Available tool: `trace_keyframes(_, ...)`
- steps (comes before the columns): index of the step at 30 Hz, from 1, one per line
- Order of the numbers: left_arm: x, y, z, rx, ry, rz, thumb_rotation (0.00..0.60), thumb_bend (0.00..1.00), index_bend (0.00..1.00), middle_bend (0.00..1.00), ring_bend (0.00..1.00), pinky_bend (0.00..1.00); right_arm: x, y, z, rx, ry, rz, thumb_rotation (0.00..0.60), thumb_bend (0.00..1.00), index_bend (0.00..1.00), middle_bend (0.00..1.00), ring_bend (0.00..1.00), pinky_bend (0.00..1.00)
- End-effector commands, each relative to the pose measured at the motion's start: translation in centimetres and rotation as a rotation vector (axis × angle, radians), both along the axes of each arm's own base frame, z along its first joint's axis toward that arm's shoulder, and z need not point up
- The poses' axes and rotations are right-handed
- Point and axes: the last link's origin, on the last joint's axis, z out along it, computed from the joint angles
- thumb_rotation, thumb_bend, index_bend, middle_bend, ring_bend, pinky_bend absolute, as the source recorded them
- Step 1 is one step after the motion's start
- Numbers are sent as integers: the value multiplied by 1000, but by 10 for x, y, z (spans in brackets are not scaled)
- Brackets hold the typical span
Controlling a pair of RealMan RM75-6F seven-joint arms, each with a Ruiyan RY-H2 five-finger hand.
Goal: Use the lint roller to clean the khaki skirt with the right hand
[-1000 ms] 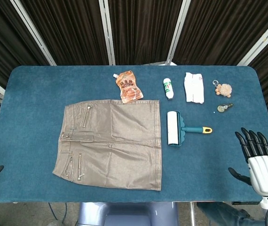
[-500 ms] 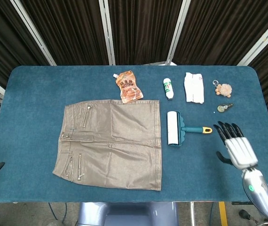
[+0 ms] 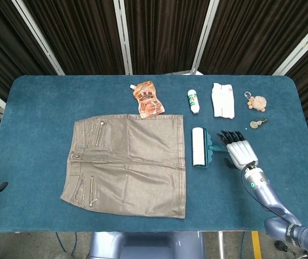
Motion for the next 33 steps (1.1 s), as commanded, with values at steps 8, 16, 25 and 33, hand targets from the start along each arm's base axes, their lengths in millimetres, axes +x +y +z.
trace_keyframes(8,-3,3,1,7,-2,14,600,0,0,0,0,0,-12,-11,-14,30,127,22,600,343,54,31,0,0)
trace_keyframes(16,-3,4,0,2,0,17,600,0,0,0,0,0,-24,-19,-12,26,149,-5,600,344,75,51,0,0)
trace_keyframes(25,-2,5,-2,0,3,18,600,0,0,0,0,0,-16,-31,-26,15,169,10,600,346,108,112,4,0)
trace_keyframes(33,-4,7,-2,2,4,28,600,0,0,0,0,0,-16,-34,-28,-14,177,39,600,396,217,287,185,184)
